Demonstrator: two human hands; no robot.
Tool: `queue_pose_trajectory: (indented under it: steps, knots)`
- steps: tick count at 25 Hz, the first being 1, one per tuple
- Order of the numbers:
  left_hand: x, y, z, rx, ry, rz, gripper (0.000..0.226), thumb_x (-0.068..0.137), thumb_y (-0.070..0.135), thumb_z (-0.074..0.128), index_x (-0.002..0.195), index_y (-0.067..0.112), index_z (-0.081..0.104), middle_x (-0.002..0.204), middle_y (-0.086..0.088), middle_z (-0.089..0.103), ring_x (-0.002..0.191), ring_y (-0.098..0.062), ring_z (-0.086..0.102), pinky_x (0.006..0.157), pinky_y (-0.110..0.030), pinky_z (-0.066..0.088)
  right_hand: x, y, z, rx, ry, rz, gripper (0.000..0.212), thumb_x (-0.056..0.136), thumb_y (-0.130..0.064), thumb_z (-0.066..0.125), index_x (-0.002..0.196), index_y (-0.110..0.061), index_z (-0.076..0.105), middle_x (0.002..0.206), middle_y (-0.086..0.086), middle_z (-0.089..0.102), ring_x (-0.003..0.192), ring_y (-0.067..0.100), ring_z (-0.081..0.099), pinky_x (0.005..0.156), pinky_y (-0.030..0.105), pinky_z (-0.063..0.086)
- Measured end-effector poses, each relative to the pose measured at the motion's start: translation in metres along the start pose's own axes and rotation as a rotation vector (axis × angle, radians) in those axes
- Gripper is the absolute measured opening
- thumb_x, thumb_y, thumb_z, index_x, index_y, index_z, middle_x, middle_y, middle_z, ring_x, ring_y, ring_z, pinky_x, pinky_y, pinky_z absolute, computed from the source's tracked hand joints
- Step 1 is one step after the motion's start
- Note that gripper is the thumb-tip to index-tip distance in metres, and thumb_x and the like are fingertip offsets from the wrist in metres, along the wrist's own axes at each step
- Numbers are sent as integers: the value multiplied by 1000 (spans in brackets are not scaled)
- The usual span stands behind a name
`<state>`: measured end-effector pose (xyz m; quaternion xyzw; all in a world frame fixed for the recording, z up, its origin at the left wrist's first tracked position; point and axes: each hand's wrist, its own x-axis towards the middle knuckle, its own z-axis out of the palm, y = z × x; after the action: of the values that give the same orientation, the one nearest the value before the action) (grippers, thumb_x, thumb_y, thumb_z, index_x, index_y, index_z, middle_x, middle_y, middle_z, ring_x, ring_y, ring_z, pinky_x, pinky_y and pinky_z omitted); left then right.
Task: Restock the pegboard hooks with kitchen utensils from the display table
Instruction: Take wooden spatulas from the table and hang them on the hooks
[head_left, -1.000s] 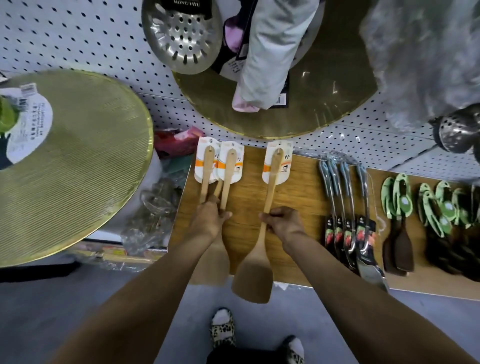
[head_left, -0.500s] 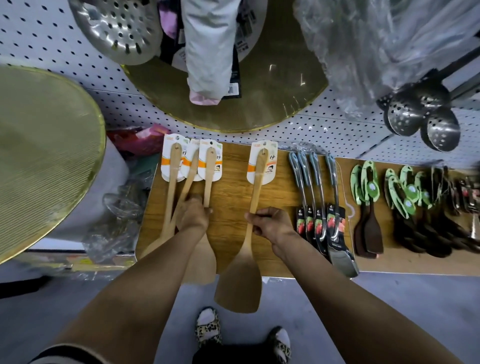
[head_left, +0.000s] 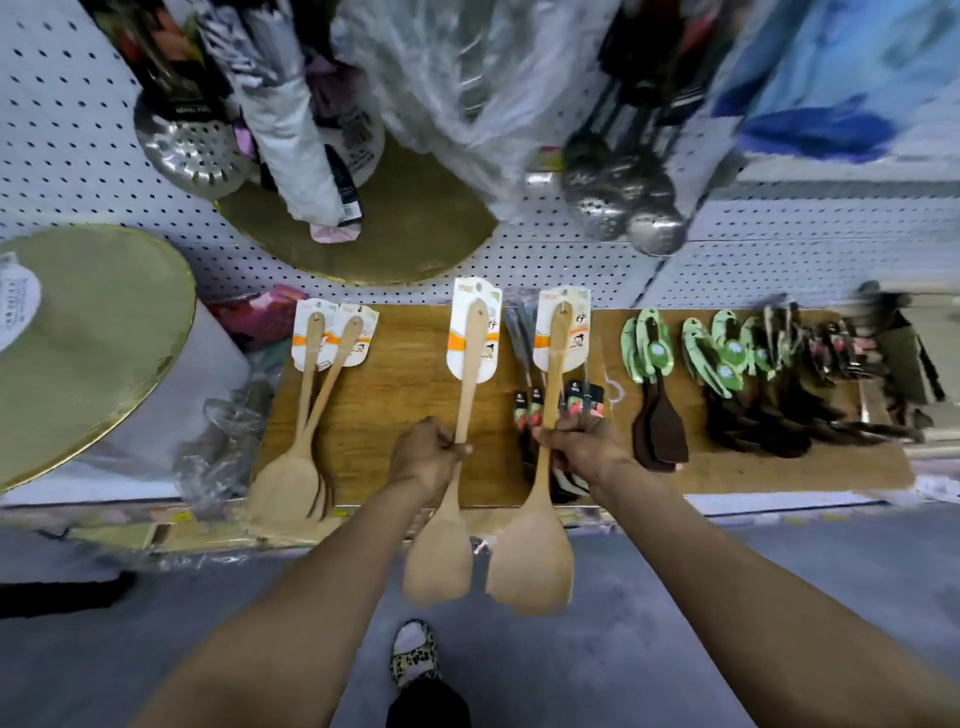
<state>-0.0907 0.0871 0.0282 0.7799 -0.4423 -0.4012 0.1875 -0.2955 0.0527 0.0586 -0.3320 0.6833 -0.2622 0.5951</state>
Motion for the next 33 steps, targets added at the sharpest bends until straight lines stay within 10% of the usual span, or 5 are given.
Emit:
queue_pose_trajectory:
  steps: [7,16,22,28,33]
  knots:
    - [-132,144,134,-144,-34,270,36,77,10,79,67,21,46,66,2,56,68,-17,55,58,-21,39,-86,15,-239,143,80,-167,28,83,-5,77,71,-9,52,66,12,63,47,15,59,47,24,50]
    - [-221,371,289,-271,-232,591,23,79,14,78,76,14,55,73,-2,64,72,-22,64,70,-38,56,-154,-3,-521,355,330,-497,18,92,-13,68,76,-13,59,72,7,63,59,19,60,54,29,55]
    - [-236,510,390,-256,-284,763,24,79,10,77,78,11,54,68,0,57,60,-12,52,47,-13,40,-139,-32,-674,433,490,-649,11,94,-4,64,85,-12,62,74,5,61,66,15,62,57,24,58]
    - [-223,650,510,-335,-379,770,28,73,14,81,68,20,54,74,-12,62,72,-23,60,73,-55,55,-95,-67,-838,407,604,-684,16,95,-18,65,83,-8,67,73,9,57,62,15,57,54,22,55]
    - [-228,746,584,-357,-399,759,28,71,19,81,64,24,55,69,-8,59,69,-22,58,69,-59,56,-56,-95,-964,433,627,-718,25,89,-5,70,113,-12,66,84,9,66,73,18,65,66,32,59]
